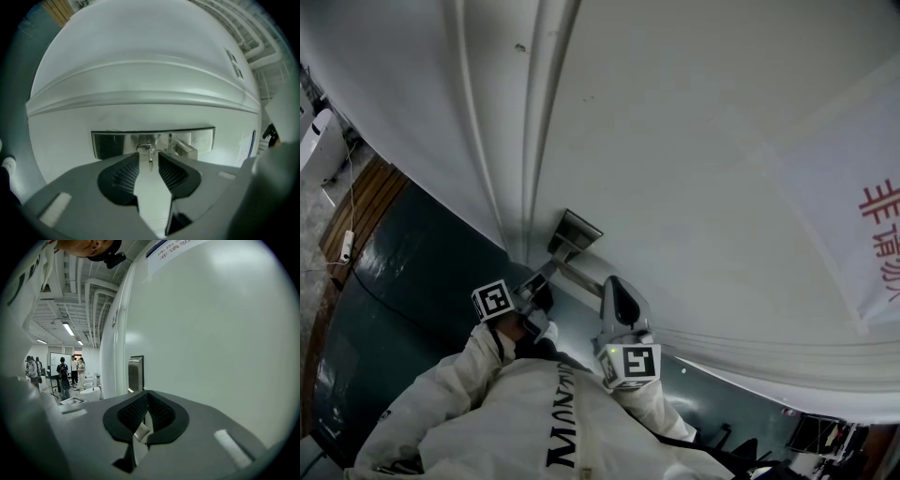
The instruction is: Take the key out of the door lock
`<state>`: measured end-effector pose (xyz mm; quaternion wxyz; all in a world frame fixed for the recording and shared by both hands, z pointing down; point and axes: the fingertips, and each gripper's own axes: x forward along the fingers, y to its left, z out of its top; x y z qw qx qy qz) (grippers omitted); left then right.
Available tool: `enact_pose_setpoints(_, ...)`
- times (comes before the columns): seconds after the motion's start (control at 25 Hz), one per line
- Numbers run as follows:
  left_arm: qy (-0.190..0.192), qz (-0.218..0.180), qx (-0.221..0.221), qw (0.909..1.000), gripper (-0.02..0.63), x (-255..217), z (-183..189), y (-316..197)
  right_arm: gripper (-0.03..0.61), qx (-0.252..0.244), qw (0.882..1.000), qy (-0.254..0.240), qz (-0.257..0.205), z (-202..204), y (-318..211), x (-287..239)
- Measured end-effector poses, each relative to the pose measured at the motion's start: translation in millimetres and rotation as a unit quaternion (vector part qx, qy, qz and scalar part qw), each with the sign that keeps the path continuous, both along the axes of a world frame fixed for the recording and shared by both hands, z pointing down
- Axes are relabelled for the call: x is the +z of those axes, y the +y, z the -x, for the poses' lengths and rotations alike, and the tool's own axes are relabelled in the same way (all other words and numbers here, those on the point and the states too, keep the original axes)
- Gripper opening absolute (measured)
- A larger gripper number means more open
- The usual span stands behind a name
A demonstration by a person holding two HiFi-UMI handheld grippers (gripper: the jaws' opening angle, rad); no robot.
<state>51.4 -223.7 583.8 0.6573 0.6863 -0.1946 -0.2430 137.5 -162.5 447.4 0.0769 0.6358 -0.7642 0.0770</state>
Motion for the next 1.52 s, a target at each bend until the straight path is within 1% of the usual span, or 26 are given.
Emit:
enact_pose_setpoints(0.16,0.012,0.014,-0.006,0.9998,0.109,3,-1,-3,0.002,-0.001,1.0,0.002,0.0,0,0,0)
enact_pose_setpoints(0.28,0.024,0.016,-0.008,0.9995,0.086,0,-4,-5,0.002,-0.002,1.0,0.0,-0.002,1,-1,0)
enact_pose_setpoints(0.44,0.008,0.005,0.001,1.0,0.074,1,-8,-5,0.002,-0.001,1.0,-0.002,-0.002,2,-1,-1)
enact_pose_setpoints(0.52,0.009,0.002,0.001,1.0,0.037,-2,-10,-5,0.002,-0.001,1.0,-0.004,-0.002,2,-1,0)
enact_pose_setpoints(0.6,0.017,0.001,-0.003,0.9998,0.026,-7,-11,-5,0.002,-0.001,1.0,-0.004,-0.003,2,-1,0)
enact_pose_setpoints(0.64,0.015,-0.002,-0.004,0.9999,0.026,-9,-12,-5,0.002,-0.001,1.0,-0.003,-0.003,1,-1,0)
enact_pose_setpoints(0.76,-0.023,-0.013,-0.006,0.9996,0.025,-4,-9,-5,0.002,0.0,1.0,-0.004,-0.003,1,0,1)
enact_pose_setpoints(0.8,-0.027,-0.013,-0.008,0.9995,0.025,-3,-9,-4,0.002,0.0,1.0,-0.006,-0.002,1,0,1)
enact_pose_setpoints(1.04,-0.007,-0.01,-0.01,0.9999,0.023,-9,-11,-4,0.002,-0.001,1.0,-0.01,0.002,1,2,3)
enact_pose_setpoints(1.16,-0.03,-0.011,-0.009,0.9995,0.023,-3,-8,-4,0.002,-0.001,1.0,-0.01,0.002,1,3,3)
enact_pose_setpoints(1.28,-0.021,-0.014,-0.01,0.9996,0.023,-6,-10,-4,0.002,-0.002,1.0,-0.007,0.002,0,4,3)
enact_pose_setpoints(1.32,-0.025,-0.016,-0.01,0.9995,0.023,-6,-9,-4,0.002,-0.003,1.0,-0.004,0.001,1,4,3)
enact_pose_setpoints(1.4,-0.044,-0.019,-0.009,0.9988,0.023,0,-7,-3,0.002,-0.003,1.0,-0.003,0.002,1,5,3)
enact_pose_setpoints(1.52,-0.055,-0.03,-0.003,0.9981,0.023,0,0,4,0.002,-0.004,1.0,-0.009,0.0,1,5,3)
